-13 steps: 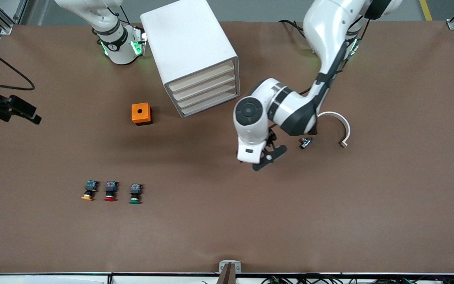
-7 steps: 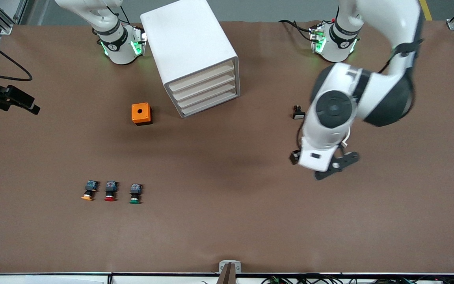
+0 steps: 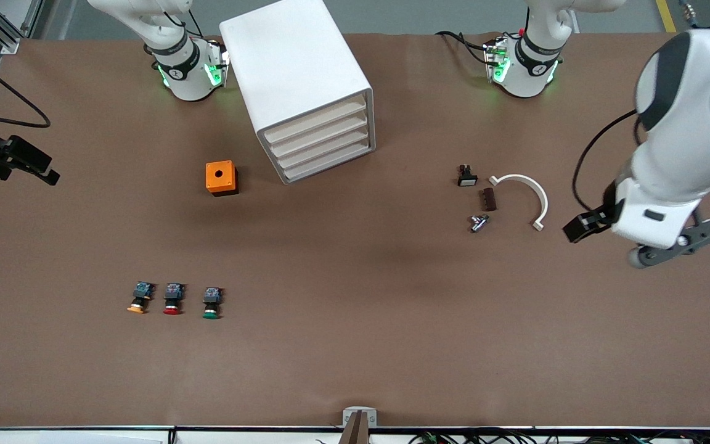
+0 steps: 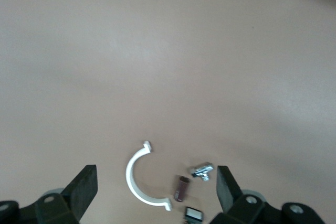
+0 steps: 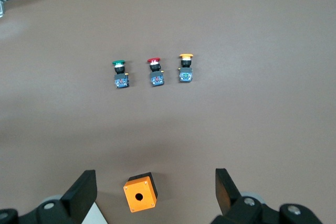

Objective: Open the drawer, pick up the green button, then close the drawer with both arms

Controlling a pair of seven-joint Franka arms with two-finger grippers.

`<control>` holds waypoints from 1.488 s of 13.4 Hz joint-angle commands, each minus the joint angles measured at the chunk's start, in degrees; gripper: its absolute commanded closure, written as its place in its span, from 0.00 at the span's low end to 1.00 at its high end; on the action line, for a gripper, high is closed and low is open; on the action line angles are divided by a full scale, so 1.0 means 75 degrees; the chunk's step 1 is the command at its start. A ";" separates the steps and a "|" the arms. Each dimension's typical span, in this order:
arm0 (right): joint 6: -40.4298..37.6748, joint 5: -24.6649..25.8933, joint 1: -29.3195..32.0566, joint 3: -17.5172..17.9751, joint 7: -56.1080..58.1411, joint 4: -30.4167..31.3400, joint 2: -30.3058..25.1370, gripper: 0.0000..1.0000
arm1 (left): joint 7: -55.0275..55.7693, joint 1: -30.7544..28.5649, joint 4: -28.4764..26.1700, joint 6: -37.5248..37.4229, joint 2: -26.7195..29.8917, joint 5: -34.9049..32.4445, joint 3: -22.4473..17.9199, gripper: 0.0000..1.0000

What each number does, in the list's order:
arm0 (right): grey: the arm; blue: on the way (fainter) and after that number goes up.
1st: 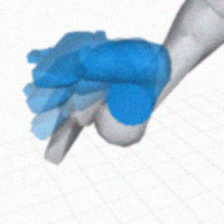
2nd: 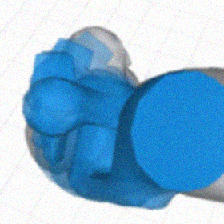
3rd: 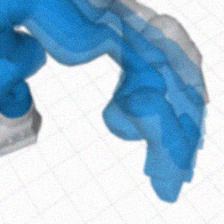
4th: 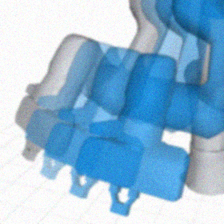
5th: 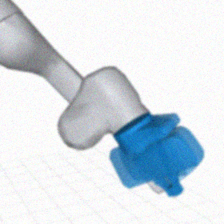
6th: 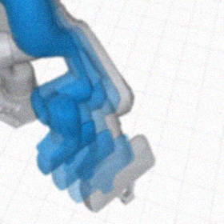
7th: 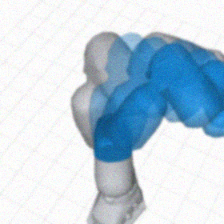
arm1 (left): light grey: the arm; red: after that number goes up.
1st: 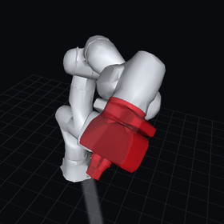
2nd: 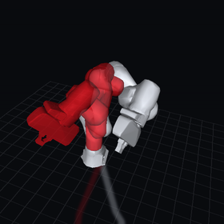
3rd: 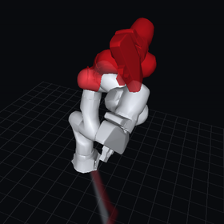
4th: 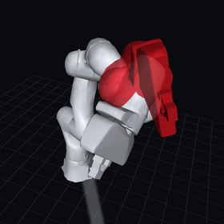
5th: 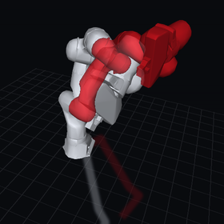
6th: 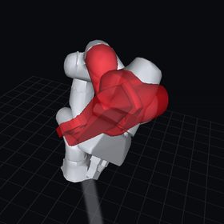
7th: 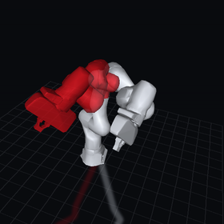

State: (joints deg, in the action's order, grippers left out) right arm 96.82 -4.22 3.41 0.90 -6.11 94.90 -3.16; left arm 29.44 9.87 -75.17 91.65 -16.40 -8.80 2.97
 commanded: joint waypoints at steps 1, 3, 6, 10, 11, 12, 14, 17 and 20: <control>-0.0311 0.0187 0.0167 0.0161 -0.0076 -0.0359 0.0046 0.00 | -0.1073 -0.0237 -0.0254 -0.0056 0.0463 0.0048 0.0097 0.00; -0.0335 0.0350 0.0097 0.0161 -0.0088 -0.0746 0.0303 0.00 | -0.1789 -0.0751 -0.0720 -0.0045 0.0965 0.0304 0.0143 0.00; -0.0300 0.0352 0.0120 0.0184 -0.0088 -0.0701 0.0363 0.00 | -0.2517 -0.1338 -0.1552 -0.0045 0.1773 0.0879 0.0143 0.00; -0.0288 0.0340 0.0131 0.0184 -0.0087 -0.0689 0.0433 0.00 | -0.2613 -0.2052 -0.2374 -0.0044 0.2583 0.0927 0.0786 0.00; -0.0288 0.0340 0.0155 0.0184 -0.0076 -0.0689 0.0433 0.00 | -0.2613 -0.2101 -0.2411 -0.0056 0.2643 0.0927 0.0823 0.00; -0.0311 0.0351 0.0143 0.0184 -0.0076 -0.0666 0.0433 0.00 | -0.2624 -0.2090 -0.2423 -0.0068 0.2678 0.0939 0.0800 0.00; -0.0300 0.0352 0.0131 0.0184 -0.0088 -0.0666 0.0433 0.00 | -0.2752 -0.2113 -0.2423 -0.0312 0.2783 0.0939 0.0765 0.00; -0.0300 0.0352 0.0201 0.0184 -0.0088 -0.0666 0.0410 0.00 | -0.2823 -0.2113 -0.2562 -0.0372 0.2924 0.0962 0.0788 0.00; -0.0311 0.0352 0.0260 0.0184 -0.0076 -0.0654 0.0433 0.00 | -0.2824 -0.2113 -0.3112 -0.0104 0.3263 0.1279 0.0835 0.00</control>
State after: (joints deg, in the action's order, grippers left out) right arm 95.41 -2.48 4.07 1.24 -6.12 91.18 -0.44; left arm 9.84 -4.84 -94.27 89.32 4.68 -0.56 8.32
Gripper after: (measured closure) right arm 0.000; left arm 0.000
